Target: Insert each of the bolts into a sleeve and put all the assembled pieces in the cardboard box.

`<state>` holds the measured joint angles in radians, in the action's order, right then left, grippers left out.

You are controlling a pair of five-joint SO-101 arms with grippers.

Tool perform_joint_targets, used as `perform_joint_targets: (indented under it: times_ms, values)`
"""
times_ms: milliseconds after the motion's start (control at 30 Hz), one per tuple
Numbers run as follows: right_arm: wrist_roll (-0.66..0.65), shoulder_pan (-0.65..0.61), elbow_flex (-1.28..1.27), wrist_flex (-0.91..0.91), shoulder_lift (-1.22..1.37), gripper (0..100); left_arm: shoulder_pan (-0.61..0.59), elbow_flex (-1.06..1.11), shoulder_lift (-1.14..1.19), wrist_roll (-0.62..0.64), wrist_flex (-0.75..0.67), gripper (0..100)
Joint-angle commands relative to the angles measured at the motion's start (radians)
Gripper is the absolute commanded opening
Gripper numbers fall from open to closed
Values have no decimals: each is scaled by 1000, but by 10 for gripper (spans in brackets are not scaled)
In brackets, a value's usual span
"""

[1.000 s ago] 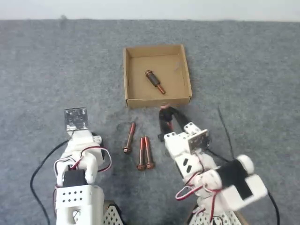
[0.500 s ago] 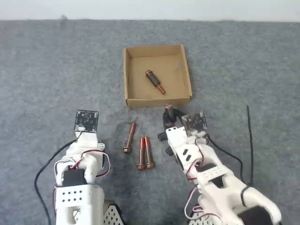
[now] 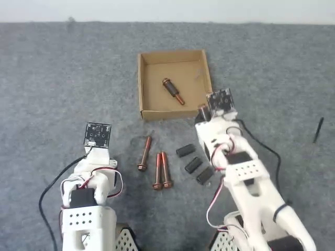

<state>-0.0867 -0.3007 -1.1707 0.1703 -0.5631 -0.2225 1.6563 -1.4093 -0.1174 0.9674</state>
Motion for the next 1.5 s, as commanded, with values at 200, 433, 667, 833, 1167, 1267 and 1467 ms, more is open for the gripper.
perform_joint_targets:
  times_ms: [200, 433, 667, 833, 1167, 1267, 1467]
  values:
    - [-35, 12, 344, 18, 188, 6, -6, -48, -15, -14, 3, 12]
    - [-77, 12, 600, 18, 440, 6, -5, -48, -15, -14, 0, 12]
    - [-78, 5, 847, 19, 693, 6, -5, -48, -15, -14, 0, 12]
    - [-78, 4, 1042, 47, 872, 6, -5, -48, -15, -15, 0, 12]
    - [-80, -35, 1295, 186, 1102, 6, -2, -48, -15, -17, -2, 12]
    - [-80, -39, 1312, 194, 1122, 7, -2, -48, -15, -17, -2, 12]
    - [-80, -39, 1307, 199, 1121, 106, -2, -48, -15, -17, -2, 12]
